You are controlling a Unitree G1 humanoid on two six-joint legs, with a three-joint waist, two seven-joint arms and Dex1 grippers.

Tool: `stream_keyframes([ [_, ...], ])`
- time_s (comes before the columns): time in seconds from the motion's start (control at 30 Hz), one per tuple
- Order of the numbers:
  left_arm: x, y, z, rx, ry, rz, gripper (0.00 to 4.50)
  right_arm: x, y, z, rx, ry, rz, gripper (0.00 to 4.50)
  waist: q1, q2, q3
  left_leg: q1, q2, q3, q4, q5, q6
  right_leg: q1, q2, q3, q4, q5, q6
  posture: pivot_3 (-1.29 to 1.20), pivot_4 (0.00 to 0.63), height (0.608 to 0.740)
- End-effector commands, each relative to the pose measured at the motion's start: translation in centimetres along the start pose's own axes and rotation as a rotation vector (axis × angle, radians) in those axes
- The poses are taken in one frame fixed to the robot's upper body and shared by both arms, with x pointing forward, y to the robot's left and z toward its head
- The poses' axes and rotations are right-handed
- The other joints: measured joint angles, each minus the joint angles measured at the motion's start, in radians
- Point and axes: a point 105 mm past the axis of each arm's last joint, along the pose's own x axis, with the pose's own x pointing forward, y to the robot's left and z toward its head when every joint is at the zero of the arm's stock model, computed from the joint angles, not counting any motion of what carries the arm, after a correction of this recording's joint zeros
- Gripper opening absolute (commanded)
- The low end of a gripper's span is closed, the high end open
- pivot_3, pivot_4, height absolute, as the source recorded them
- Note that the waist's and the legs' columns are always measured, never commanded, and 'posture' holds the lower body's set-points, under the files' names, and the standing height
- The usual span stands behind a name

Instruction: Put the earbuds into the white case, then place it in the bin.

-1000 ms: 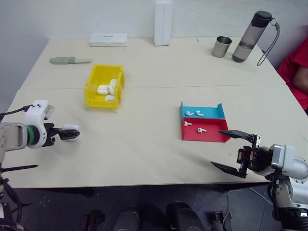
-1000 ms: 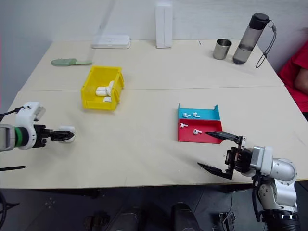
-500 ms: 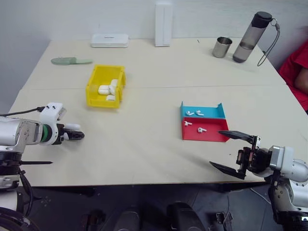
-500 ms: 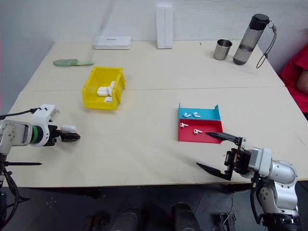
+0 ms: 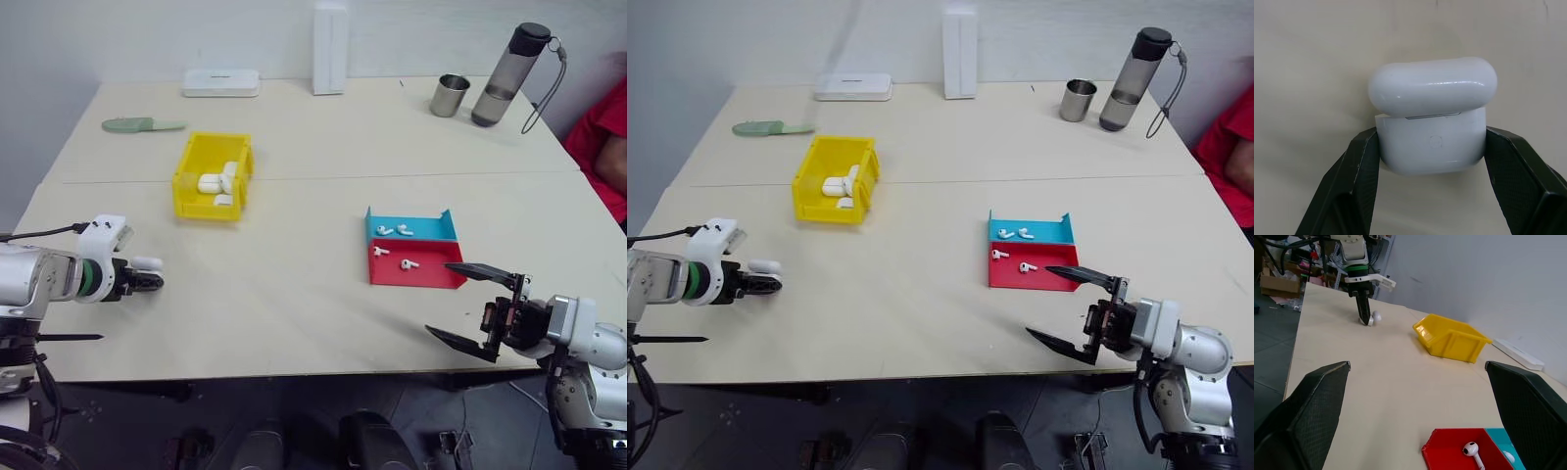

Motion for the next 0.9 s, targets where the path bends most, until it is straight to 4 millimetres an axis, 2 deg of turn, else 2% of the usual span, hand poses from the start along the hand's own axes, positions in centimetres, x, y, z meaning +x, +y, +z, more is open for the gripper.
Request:
stream_keyframes([
  [0.03,-1.6,-0.5,0.9,0.069,-0.104,-0.100,2.76,0.1,-0.3,0.7,-0.038,-0.010,-0.003,4.50,-0.001,0.000,0.000,0.000,0.000,0.000,0.000,0.000,0.000,0.000,0.000,0.000,0.000,0.000,0.000,0.00,0.150,0.740],
  [0.07,-1.9,-0.8,1.1,0.084,-0.131,-0.138,2.76,0.1,-0.3,0.6,-0.038,-0.006,-0.002,4.50,0.000,0.000,0.000,0.000,0.000,0.000,0.000,0.000,0.000,-0.001,0.000,0.000,0.000,0.000,0.000,0.00,0.150,0.740],
  [0.17,-3.8,-3.9,2.5,0.285,-0.351,-0.385,2.76,0.1,-0.5,0.7,-0.048,0.008,-0.011,4.50,0.003,0.000,0.000,-0.001,0.000,0.000,0.000,0.000,0.000,-0.001,0.000,0.000,-0.001,0.000,0.000,0.00,0.150,0.740],
  [0.23,-5.5,-6.4,2.8,0.442,-0.534,-0.572,2.76,-0.1,-0.8,0.8,-0.057,0.022,-0.021,4.50,0.009,0.000,0.000,-0.002,0.000,0.000,0.000,0.000,0.000,-0.001,-0.001,0.000,-0.003,0.000,0.000,0.00,0.150,0.740],
  [0.3,-7.0,-8.1,3.0,0.513,-0.746,-0.702,2.76,-0.7,-1.0,1.0,-0.068,0.045,-0.033,4.50,0.021,0.001,0.001,-0.002,0.000,0.000,0.001,0.000,0.000,0.001,-0.001,-0.001,-0.006,0.000,0.000,0.00,0.150,0.740],
  [0.4,-6.6,-10.1,3.3,0.623,-0.908,-0.766,2.76,-2.1,-1.0,1.2,-0.082,0.096,-0.057,4.50,0.038,0.001,0.000,-0.002,0.000,-0.001,0.001,0.000,0.000,0.005,-0.001,-0.003,-0.011,0.000,0.000,0.00,0.150,0.740],
  [0.5,-6.4,-12.6,3.1,0.757,-0.980,-0.855,2.76,-3.6,-0.8,1.6,-0.089,0.147,-0.084,4.50,0.049,0.001,0.000,-0.002,0.000,-0.001,0.002,-0.001,0.001,0.005,0.000,-0.003,-0.012,0.000,0.000,0.00,0.150,0.740],
  [0.6,-6.0,-16.3,3.3,0.762,-1.087,-0.998,2.76,-6.4,-0.4,1.7,-0.078,0.250,-0.138,4.50,0.055,0.001,0.000,-0.002,0.000,0.000,0.002,-0.001,0.002,0.006,0.000,-0.002,-0.012,0.000,0.001,0.00,0.150,0.740],
  [0.7,-5.0,-19.6,2.4,0.757,-1.141,-1.114,2.76,-9.9,0.6,1.1,-0.051,0.383,-0.213,4.50,0.052,0.001,0.000,-0.001,-0.001,0.000,0.002,-0.002,0.004,0.007,0.000,-0.002,-0.012,0.001,0.002,0.00,0.150,0.740],
  [0.8,-4.6,-21.8,2.7,0.734,-1.259,-1.139,2.76,-12.6,1.2,0.7,-0.001,0.484,-0.327,4.50,0.048,0.000,0.000,-0.001,0.000,0.002,0.002,-0.002,0.004,0.007,0.001,-0.001,-0.012,0.001,0.002,0.00,0.150,0.740],
  [0.87,-4.2,-22.7,2.5,0.715,-1.299,-1.153,2.76,-13.8,1.0,0.5,0.029,0.534,-0.420,4.50,0.041,0.000,0.000,0.000,0.001,0.004,0.002,-0.002,0.004,0.007,0.002,0.001,-0.012,0.001,0.002,0.00,0.150,0.740],
  [0.9,-3.8,-23.1,2.1,0.705,-1.295,-1.173,2.76,-13.8,1.0,0.3,0.038,0.570,-0.408,4.50,0.038,0.000,0.000,0.001,0.001,0.005,0.002,-0.002,0.003,0.007,0.002,0.001,-0.012,0.001,0.002,0.00,0.150,0.740],
])
